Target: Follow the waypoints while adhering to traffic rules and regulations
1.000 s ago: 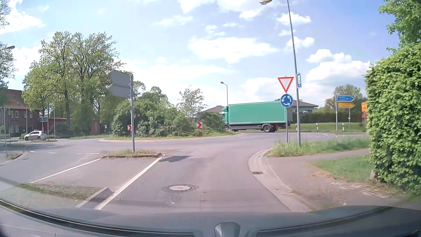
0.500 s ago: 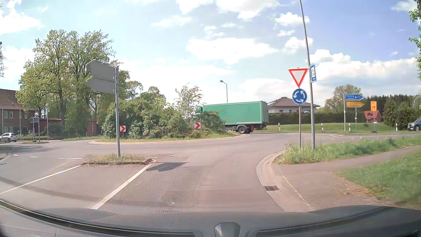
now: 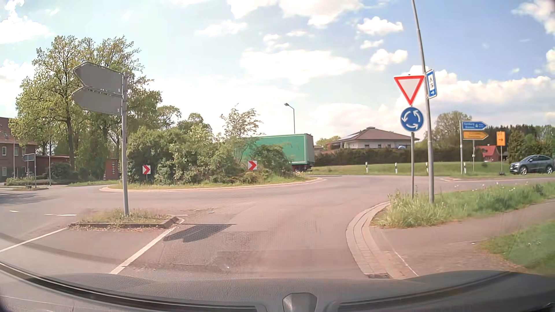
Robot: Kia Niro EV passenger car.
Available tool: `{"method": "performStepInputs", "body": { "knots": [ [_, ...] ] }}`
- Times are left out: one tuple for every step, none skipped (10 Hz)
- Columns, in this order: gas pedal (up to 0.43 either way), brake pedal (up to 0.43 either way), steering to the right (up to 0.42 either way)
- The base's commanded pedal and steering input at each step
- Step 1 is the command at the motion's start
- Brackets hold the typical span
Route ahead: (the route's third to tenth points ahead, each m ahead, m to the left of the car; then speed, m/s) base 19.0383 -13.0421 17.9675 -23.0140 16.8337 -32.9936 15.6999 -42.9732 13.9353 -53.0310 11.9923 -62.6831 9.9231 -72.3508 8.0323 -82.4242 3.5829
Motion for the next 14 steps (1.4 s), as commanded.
{"method": "performStepInputs", "body": {
  "knots": [
    [0.000,0.000,0.055],
    [0.000,0.000,0.043],
    [0.000,0.000,0.035],
    [0.000,0.000,0.034],
    [0.000,0.000,0.034],
    [0.008,0.000,0.034],
    [0.059,0.000,0.035],
    [0.079,0.000,0.039],
    [0.087,0.000,0.049],
    [0.110,0.000,0.064],
    [0.157,0.000,0.079],
    [0.157,0.000,0.093],
    [0.189,0.000,0.107],
    [0.189,0.000,0.117]
  ]
}}
